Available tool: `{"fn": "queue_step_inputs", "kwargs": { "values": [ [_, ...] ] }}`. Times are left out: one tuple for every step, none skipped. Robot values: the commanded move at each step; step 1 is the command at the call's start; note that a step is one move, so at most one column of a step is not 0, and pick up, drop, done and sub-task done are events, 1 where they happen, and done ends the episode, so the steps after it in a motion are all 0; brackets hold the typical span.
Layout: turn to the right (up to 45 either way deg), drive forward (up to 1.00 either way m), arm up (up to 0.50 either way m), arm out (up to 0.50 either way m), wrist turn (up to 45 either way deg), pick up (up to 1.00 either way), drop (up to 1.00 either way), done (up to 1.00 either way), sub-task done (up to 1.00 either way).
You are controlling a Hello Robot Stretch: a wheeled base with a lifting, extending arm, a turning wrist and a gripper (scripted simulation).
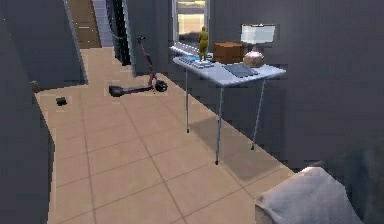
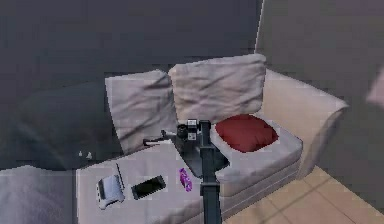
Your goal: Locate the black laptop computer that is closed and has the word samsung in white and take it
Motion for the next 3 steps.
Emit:
{"fn": "queue_step_inputs", "kwargs": {
  "values": [
    [0.0,0.0,0.0,0.0,45.0,0.0,0.0,0.0,0.0],
    [0.0,0.0,0.0,0.0,18.0,0.0,0.0,0.0,0.0],
    [0.0,0.0,-0.3,0.0,0.0,0.0,0.0,0.0,0.0]
  ]
}}
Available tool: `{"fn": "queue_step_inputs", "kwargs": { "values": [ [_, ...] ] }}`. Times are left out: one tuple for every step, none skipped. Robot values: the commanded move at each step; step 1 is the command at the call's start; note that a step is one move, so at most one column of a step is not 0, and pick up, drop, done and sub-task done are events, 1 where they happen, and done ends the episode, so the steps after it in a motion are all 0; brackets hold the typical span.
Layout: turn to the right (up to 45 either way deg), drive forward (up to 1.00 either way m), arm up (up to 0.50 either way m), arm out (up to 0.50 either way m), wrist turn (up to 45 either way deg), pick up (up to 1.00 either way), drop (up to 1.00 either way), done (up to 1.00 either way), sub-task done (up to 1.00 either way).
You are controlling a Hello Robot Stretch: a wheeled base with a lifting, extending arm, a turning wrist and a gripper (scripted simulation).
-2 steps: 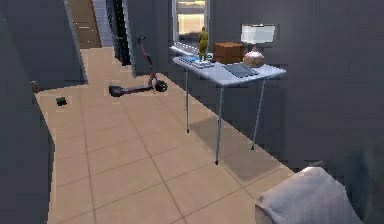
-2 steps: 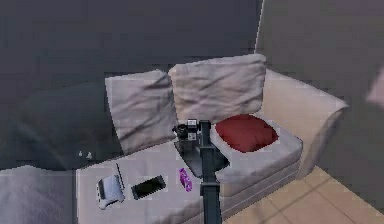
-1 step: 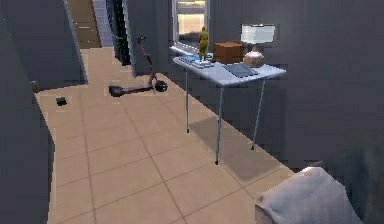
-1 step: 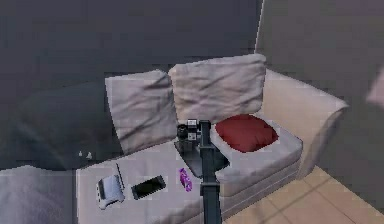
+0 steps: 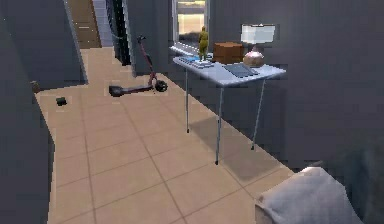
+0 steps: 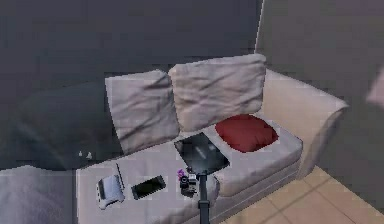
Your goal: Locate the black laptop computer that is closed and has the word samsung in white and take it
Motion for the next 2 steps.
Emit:
{"fn": "queue_step_inputs", "kwargs": {
  "values": [
    [0.0,0.0,0.0,0.0,0.0,1.0,0.0,0.0,0.0],
    [0.0,0.0,0.1,0.0,0.0,0.0,0.0,0.0,0.0]
  ]
}}
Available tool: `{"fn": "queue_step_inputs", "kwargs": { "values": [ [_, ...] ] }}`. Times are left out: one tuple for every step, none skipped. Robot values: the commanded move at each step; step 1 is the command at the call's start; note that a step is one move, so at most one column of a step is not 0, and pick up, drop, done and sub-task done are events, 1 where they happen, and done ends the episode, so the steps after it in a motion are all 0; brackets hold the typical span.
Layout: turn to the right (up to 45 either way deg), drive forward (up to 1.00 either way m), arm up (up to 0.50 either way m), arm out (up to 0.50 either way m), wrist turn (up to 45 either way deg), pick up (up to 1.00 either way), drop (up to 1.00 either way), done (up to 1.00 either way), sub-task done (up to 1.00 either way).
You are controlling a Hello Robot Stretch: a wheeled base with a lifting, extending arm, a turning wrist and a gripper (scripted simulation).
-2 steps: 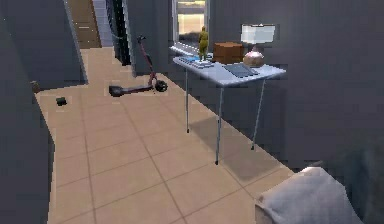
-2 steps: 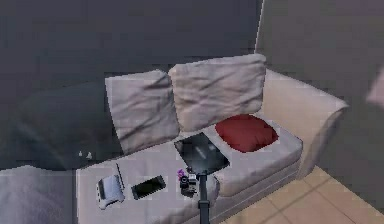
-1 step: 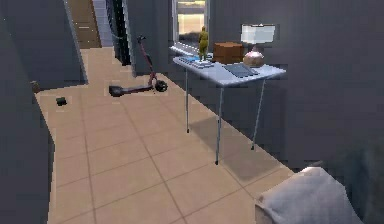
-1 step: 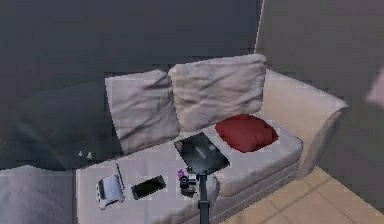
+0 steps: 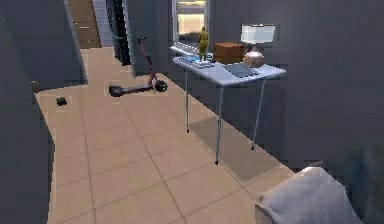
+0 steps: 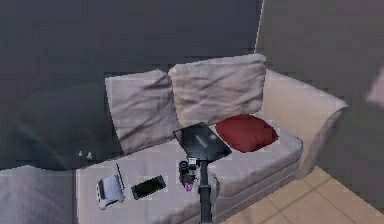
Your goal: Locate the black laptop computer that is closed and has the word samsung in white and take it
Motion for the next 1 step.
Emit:
{"fn": "queue_step_inputs", "kwargs": {
  "values": [
    [0.0,0.0,0.0,0.0,0.0,0.0,0.0,1.0,0.0]
  ]
}}
